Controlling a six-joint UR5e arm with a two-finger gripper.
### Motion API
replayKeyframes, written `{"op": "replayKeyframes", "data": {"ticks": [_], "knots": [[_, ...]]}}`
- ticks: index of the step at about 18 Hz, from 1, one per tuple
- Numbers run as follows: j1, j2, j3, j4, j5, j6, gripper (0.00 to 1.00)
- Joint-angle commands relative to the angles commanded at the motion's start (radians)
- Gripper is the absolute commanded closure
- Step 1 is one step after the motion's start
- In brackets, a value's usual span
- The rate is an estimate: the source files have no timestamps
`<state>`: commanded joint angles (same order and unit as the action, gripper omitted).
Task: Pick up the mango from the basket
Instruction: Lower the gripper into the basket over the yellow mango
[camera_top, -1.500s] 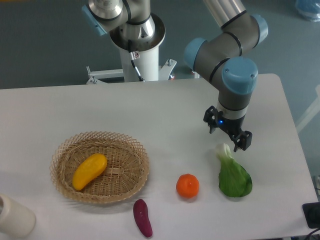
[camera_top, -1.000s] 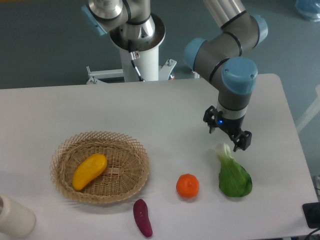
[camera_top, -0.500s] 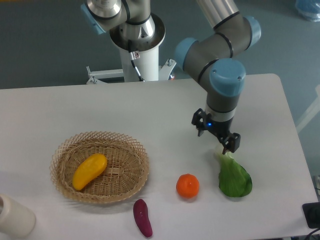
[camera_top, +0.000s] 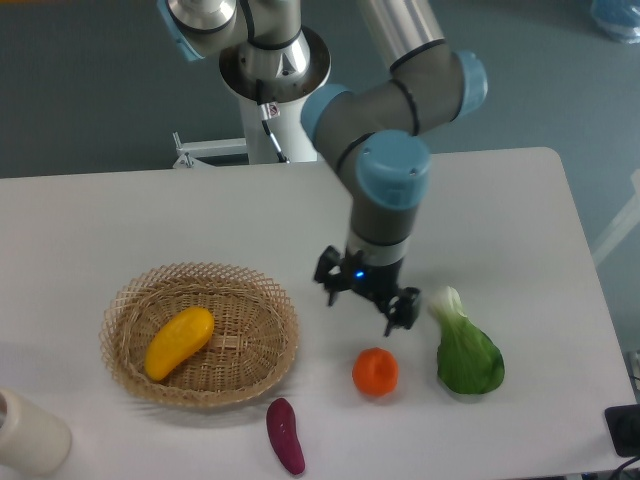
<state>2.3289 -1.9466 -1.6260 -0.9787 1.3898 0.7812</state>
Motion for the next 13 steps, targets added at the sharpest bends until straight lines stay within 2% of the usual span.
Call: {"op": "replayKeyframes", "data": {"ticks": [6, 13], "knots": [[-0.138, -0.006, -0.041, 0.003, 0.009, -0.075, 0.0], [-0.232, -0.041, -0.046, 0.002, 0.018, -0.094, 0.0]]}}
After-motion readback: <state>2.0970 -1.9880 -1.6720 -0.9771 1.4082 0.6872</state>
